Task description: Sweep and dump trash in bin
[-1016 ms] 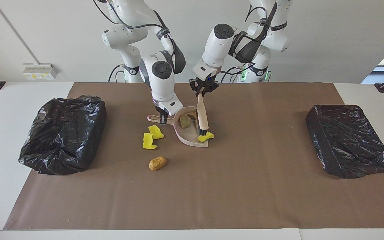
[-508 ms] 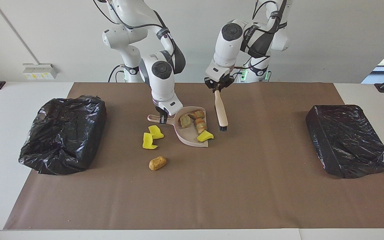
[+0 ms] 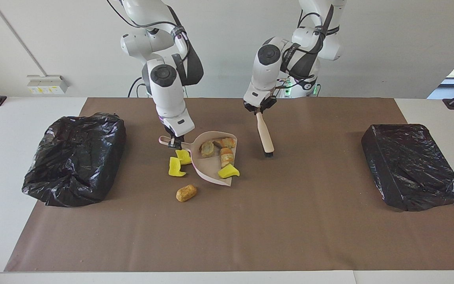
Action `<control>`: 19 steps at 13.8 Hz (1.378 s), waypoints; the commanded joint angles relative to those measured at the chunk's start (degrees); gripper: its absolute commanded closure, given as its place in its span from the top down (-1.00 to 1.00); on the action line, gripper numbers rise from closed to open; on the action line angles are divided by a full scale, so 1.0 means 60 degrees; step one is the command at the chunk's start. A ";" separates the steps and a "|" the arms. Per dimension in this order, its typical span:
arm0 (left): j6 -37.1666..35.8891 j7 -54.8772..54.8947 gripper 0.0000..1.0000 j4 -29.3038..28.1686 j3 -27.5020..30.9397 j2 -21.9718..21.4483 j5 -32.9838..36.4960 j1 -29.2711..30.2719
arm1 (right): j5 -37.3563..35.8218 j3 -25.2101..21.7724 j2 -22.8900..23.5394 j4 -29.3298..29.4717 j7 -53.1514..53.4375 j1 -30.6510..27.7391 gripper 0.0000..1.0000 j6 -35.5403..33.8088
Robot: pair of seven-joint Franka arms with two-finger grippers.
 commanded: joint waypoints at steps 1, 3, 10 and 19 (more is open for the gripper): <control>0.0611 -0.0626 -1.00 -0.0783 0.0045 -0.0604 0.0176 -0.0873 | 0.0402 0.0079 -0.0089 0.0590 -0.0500 -0.0616 -1.00 -0.0438; 0.1515 -0.1458 -1.00 -0.1294 0.0045 -0.0604 0.0161 -0.1721 | 0.0402 0.0036 -0.0089 0.1015 -0.0472 -0.0910 -1.00 -0.0425; 0.2574 -0.2879 -1.00 -0.2042 0.0045 -0.0574 -0.0058 -0.3275 | 0.1149 -0.0023 -0.0468 0.1340 -0.0821 -0.2886 -1.00 -0.1155; 0.2663 -0.1450 0.23 -0.2337 0.0075 -0.0472 -0.0058 -0.3016 | 0.0755 -0.0300 -0.0733 0.1735 -0.4437 -0.6005 -1.00 -0.2826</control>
